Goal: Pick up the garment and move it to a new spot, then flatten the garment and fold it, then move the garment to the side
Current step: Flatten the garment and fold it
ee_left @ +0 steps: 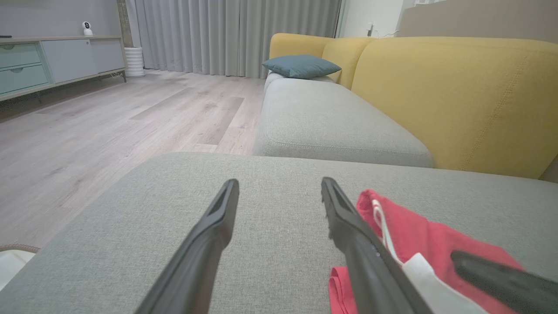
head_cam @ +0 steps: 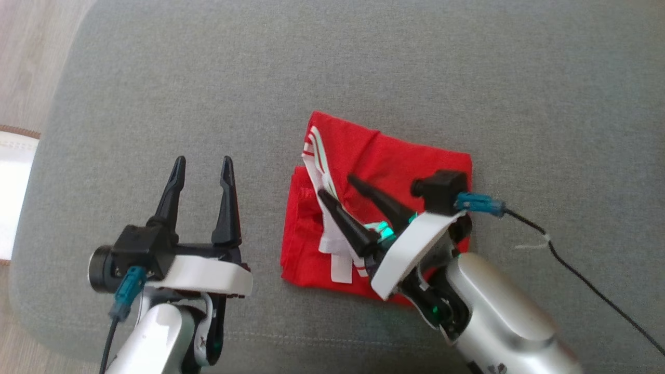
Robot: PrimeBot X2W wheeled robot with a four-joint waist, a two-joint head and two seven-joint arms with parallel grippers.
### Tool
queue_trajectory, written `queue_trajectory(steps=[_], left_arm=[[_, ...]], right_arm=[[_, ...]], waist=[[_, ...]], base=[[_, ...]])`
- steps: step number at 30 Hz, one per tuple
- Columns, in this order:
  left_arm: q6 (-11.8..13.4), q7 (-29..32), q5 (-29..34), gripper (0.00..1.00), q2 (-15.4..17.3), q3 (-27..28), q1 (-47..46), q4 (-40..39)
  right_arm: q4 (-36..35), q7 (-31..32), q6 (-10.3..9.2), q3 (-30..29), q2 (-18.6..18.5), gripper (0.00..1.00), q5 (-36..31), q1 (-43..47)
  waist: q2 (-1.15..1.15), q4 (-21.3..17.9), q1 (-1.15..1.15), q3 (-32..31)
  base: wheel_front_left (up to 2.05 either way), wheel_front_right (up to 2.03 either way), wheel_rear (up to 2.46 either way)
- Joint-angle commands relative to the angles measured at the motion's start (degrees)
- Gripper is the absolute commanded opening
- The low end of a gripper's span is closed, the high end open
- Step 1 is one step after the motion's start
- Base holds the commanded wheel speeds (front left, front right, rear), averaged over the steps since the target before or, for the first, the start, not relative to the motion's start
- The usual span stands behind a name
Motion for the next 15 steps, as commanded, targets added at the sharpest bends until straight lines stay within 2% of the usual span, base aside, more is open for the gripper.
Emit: queue_trajectory(steps=[1, 6, 11, 15], left_arm=[[-0.1, -0.6, 0.2, 1.00, 0.6, 2.1, -2.6, -1.5], [0.1, -0.7, 0.3, 1.00, 1.0, 2.7, -2.0, -1.1], [0.8, -0.6, 0.6, 1.00, 1.6, 3.1, -1.2, -1.2], [1.3, -0.4, 0.6, 1.00, 2.2, 3.4, -0.6, -1.4]], right_arm=[[-3.9, -3.3, 0.37, 0.9, 1.1, 1.00, 0.0, -2.1], [-10.6, -9.9, 0.37, -2.8, -2.5, 1.00, -1.9, -1.5], [-16.4, -13.0, 0.37, -13.9, -7.0, 1.00, -7.9, 3.1], [-20.0, -11.8, 0.37, -23.6, -9.1, 1.00, -13.3, 9.1]], waist=[[0.00, -0.2, -0.01, -0.2], [0.00, -1.1, -0.01, -1.1], [0.00, -2.5, -0.01, -1.9], [0.00, -3.7, -0.01, -2.6]], base=[[0.00, 0.00, 0.00], [0.00, 0.00, 0.00], [0.00, 0.00, 0.00], [0.00, 0.00, 0.00]])
